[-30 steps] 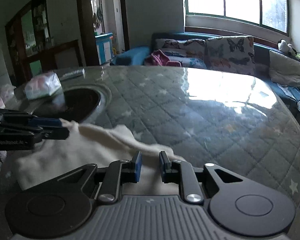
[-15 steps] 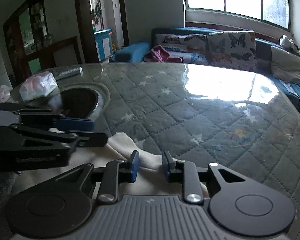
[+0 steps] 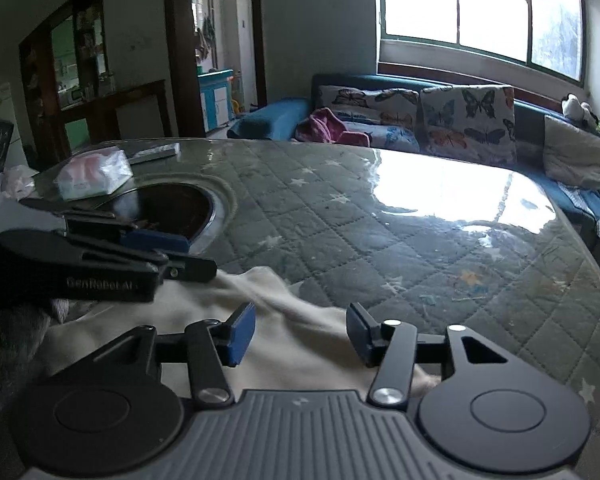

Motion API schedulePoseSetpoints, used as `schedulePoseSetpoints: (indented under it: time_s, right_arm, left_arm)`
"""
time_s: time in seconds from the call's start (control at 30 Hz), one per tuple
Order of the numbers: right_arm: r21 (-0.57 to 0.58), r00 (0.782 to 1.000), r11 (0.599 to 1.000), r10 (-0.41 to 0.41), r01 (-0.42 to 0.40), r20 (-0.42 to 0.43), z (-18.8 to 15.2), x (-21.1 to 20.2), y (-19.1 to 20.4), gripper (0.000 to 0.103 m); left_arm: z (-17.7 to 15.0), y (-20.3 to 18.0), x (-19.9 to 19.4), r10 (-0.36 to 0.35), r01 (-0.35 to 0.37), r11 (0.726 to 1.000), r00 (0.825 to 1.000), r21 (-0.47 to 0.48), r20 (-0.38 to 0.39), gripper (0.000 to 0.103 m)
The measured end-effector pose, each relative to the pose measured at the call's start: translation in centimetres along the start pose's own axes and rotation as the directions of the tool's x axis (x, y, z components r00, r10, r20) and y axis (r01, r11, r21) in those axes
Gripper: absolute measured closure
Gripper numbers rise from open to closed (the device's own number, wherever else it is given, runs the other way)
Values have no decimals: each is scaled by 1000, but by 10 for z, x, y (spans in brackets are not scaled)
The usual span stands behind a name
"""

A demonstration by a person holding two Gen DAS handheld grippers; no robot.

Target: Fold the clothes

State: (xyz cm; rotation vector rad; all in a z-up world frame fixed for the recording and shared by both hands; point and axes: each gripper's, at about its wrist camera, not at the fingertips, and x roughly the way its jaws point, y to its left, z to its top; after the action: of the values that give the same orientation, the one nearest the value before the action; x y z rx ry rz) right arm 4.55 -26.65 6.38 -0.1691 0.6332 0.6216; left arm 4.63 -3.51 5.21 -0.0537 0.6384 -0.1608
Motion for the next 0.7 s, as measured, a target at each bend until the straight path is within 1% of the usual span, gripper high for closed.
schedulePoseSetpoints:
  time_s: [0.03,0.1,0.23,0.43,0.53,0.6,0.7]
  right_arm:
    - [-7,1000,1000,-1,1,2,-2,-4,4,39]
    - [-28,1000,1000,3,-2,8,-7,-12,13,34]
    - [-75,1000,997,-7,8,13,-20,-25,30,16]
    - [-122,999,991,-46,48,22,-39,-35,47,5]
    - [-146,997,987,-66,69,27,-49,-40,56,2]
    - [-162,996,983,-79,83,30,-55,-44,62,0]
    - [-181,994,978,-99,104,36,-65,-49,70,0]
  left_arm:
    - [-2,2,-5,4,-4,1000,1000,-8,2,59]
    - [-9,5,-18,9,-9,1000,1000,-16,12,58]
    - [-27,9,-45,27,-26,999,999,-25,31,55]
    - [-57,12,-70,76,-76,997,997,-18,17,55]
    - [-68,16,-75,96,-96,995,995,-31,3,55]
    - [-72,19,-77,97,-97,994,995,-45,-1,55]
    - [-75,20,-79,103,-103,994,995,-48,0,52]
